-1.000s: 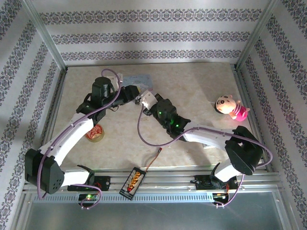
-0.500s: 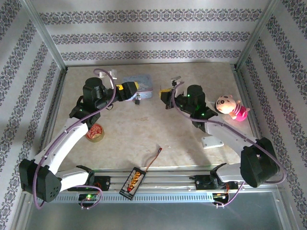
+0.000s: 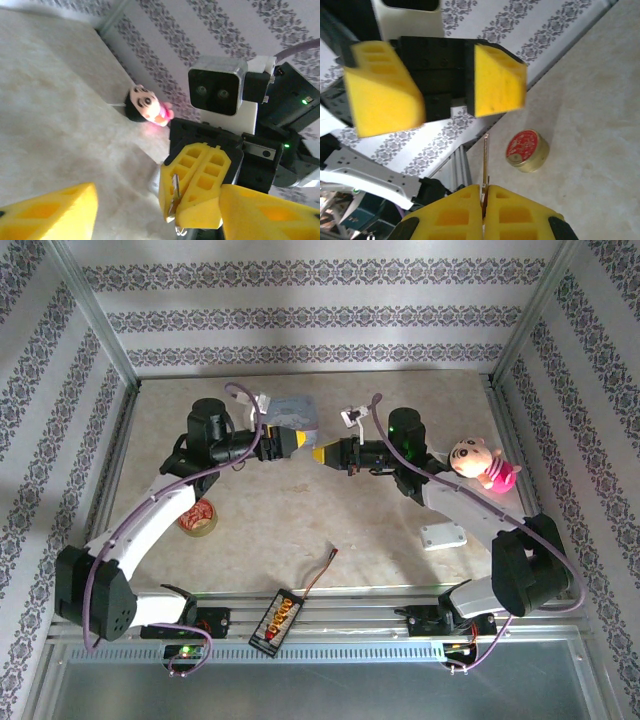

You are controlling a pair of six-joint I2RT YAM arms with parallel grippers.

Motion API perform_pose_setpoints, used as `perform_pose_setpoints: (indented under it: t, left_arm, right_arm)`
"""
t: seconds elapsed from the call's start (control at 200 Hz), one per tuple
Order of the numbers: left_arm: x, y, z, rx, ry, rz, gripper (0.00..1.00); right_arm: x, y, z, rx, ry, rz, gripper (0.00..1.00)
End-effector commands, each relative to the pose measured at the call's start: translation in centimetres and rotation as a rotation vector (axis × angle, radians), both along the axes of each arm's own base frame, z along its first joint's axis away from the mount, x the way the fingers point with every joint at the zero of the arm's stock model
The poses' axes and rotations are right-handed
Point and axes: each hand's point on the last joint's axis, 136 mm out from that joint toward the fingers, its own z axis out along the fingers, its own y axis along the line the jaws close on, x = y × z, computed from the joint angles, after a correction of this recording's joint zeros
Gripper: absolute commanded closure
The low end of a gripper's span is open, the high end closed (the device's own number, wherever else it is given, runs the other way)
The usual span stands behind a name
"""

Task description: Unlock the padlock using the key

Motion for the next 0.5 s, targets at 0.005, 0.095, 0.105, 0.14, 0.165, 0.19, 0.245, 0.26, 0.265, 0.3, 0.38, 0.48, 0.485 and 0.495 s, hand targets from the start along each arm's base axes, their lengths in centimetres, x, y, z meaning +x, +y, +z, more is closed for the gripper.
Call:
perform_pose_setpoints:
  t: [0.005,0.095,0.105,0.14,0.165,0.19,0.245,0.26,0.265,0.3,0.38,0.48,0.485,0.495]
  left_arm:
    - [-1.4,-1.6,1.3,-0.076,-0.031,-0.142,0.43]
    - [-1.6,-2.3,1.6,-0.096,-0.035,-0.172,0.49]
    - [-1.7,-2.3,1.6,-0.098,-0.034,-0.176,0.49]
    - [-1.7,-2.4,1.8,-0.106,-0.036,-0.184,0.50]
    - [-1.8,-2.5,1.9,-0.110,-0.036,-0.187,0.51]
    - [-1.8,-2.5,1.8,-0.113,-0.034,-0.191,0.53]
    - [-1.8,-2.5,1.8,-0.113,-0.031,-0.192,0.54]
    - [-1.8,-2.5,1.7,-0.112,-0.028,-0.191,0.55]
    - [-1.8,-2.5,1.6,-0.111,-0.026,-0.192,0.55]
    - [-1.7,-2.5,1.5,-0.109,-0.022,-0.190,0.55]
    - [-1.7,-2.5,1.0,-0.105,-0.006,-0.188,0.59]
    - [-1.5,-2.6,0.4,-0.107,0.013,-0.188,0.65]
    - [-1.5,-2.6,0.4,-0.107,0.014,-0.189,0.66]
    - [-1.5,-2.6,0.4,-0.108,0.015,-0.190,0.66]
  right_arm:
    - [-0.9,0.5,1.5,0.042,-0.019,0.082,1.00]
    - [-0.9,0.6,1.5,0.042,-0.020,0.086,1.00]
    - [-1.0,0.6,1.5,0.043,-0.021,0.086,1.00]
    - [-0.9,0.6,1.5,0.043,-0.022,0.085,1.00]
    - [-0.9,0.6,1.5,0.043,-0.021,0.085,1.00]
    - [-0.9,0.6,1.5,0.043,-0.022,0.083,1.00]
    - [-0.9,0.6,1.5,0.044,-0.025,0.085,1.00]
    - [-0.9,0.6,1.5,0.044,-0.026,0.082,1.00]
    - [-0.9,0.6,1.5,0.044,-0.025,0.082,1.00]
    - [-0.8,0.5,1.5,0.044,-0.025,0.082,1.00]
    - [-0.8,0.6,1.5,0.045,-0.025,0.083,1.00]
    - [-0.7,0.6,1.5,0.048,-0.022,0.089,1.00]
    - [-0.7,0.6,1.5,0.049,-0.022,0.089,1.00]
    - [-0.7,0.6,1.5,0.050,-0.022,0.090,1.00]
